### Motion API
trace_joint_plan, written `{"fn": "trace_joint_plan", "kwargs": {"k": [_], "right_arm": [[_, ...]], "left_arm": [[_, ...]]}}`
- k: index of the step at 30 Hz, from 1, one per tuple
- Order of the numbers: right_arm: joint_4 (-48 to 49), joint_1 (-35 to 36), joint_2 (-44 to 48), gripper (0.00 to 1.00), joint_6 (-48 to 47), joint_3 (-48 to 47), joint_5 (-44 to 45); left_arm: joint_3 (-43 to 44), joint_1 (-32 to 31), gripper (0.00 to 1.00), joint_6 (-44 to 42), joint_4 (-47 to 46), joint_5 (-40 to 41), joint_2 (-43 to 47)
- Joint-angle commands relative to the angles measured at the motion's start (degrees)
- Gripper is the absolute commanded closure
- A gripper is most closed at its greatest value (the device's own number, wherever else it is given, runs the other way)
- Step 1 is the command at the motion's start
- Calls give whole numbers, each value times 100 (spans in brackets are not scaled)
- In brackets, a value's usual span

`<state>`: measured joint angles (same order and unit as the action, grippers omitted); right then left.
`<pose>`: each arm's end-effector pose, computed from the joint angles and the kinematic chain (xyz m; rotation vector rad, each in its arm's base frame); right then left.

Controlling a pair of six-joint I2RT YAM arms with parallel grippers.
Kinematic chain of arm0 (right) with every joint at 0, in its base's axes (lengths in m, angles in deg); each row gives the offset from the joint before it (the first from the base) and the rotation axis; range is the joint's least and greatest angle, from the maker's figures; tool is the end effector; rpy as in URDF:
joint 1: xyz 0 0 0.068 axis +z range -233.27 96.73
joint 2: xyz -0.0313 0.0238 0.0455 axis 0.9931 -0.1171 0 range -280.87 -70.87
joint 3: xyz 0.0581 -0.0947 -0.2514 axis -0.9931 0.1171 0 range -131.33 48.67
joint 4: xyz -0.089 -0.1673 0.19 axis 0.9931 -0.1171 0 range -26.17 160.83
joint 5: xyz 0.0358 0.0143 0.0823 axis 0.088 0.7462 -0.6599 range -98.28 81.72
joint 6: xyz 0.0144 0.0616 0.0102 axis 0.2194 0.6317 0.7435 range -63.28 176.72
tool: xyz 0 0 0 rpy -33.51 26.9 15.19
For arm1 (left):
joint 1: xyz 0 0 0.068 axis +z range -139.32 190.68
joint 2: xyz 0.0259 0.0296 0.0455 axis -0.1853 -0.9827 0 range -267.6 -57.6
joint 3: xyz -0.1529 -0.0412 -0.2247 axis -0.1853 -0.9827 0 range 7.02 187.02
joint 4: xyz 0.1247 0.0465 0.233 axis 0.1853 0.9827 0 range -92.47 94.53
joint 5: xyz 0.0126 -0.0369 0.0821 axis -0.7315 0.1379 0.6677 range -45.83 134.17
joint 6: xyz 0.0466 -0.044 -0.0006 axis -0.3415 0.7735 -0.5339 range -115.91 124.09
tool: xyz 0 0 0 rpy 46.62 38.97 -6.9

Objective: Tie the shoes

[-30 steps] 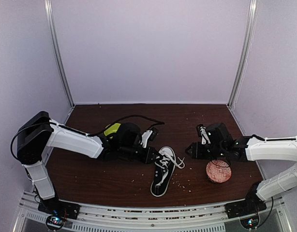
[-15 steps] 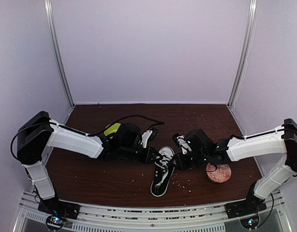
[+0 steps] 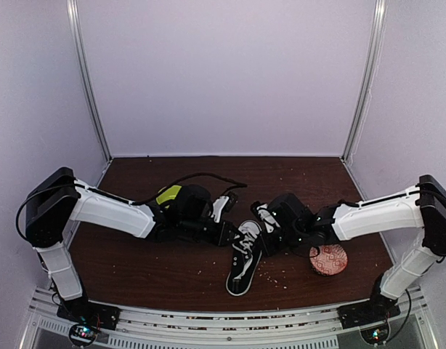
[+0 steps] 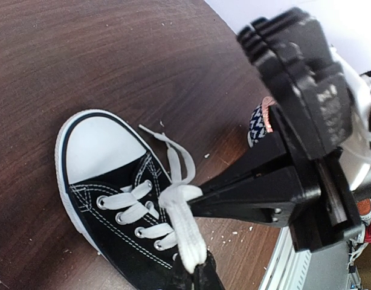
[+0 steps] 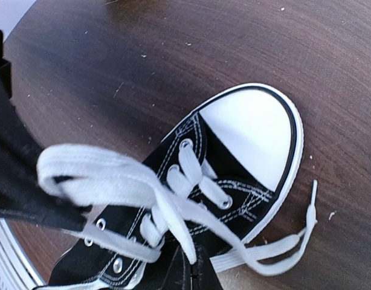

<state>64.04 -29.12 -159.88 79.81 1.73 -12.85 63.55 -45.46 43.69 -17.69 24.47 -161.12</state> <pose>0.1865 0.2651 0.1620 -0.7186 2.4426 0.6756 0.2093 -0.3421 0.1651 0.5732 2.3342 -1.2666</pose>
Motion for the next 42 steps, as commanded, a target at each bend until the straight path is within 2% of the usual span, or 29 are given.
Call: {"fn": "trace_joint_plan", "kwargs": {"k": [1, 7, 11, 15, 19, 21, 24, 25, 26, 28, 31, 34, 38, 42], "right_arm": [[-422, 92, 525, 100, 26, 127, 25], [-1317, 96, 1174, 100, 116, 53, -872], [-2054, 81, 1329, 100, -110, -428, -1132], [-2697, 17, 1165, 100, -451, -1223, -417], [-2806, -57, 782, 100, -960, -2019, 534], [-2596, -67, 558, 100, -1159, -2267, 1104], [-1754, -119, 253, 100, -1296, -2224, 1911], [-1409, -162, 162, 96, -1263, -2144, 2016], [-1096, -230, 68, 87, -1191, -2058, 1999], [-586, -432, -111, 76, -889, -1941, 1666], [-465, -811, -262, 62, -213, -1883, 1093], [-455, -1001, -182, 50, 252, -1543, 984], [-885, -1082, -99, 47, 701, -1126, 1037], [-1203, -1053, -189, 51, 1077, -783, 873]], "left_arm": [[31, -11, 100, -66, -123, 27, 70], [6, -11, 100, -85, -113, 24, 61], [24, -11, 100, -110, -113, -6, 43], [29, -9, 100, -119, -117, -25, 30], [33, -11, 100, -96, -118, -32, 31], [33, -18, 100, -88, -130, -41, 34], [58, -41, 100, -74, -131, -34, 37], [71, -48, 100, -71, -130, -36, 39], [82, -54, 100, -68, -129, -29, 37], [93, -57, 100, -56, -121, -25, 34], [95, -63, 100, -48, -111, -7, 43], [70, -64, 100, -33, -127, 19, 52], [75, -64, 100, -46, -171, 2, 22], [92, -64, 100, -44, -192, -37, -28]]}}
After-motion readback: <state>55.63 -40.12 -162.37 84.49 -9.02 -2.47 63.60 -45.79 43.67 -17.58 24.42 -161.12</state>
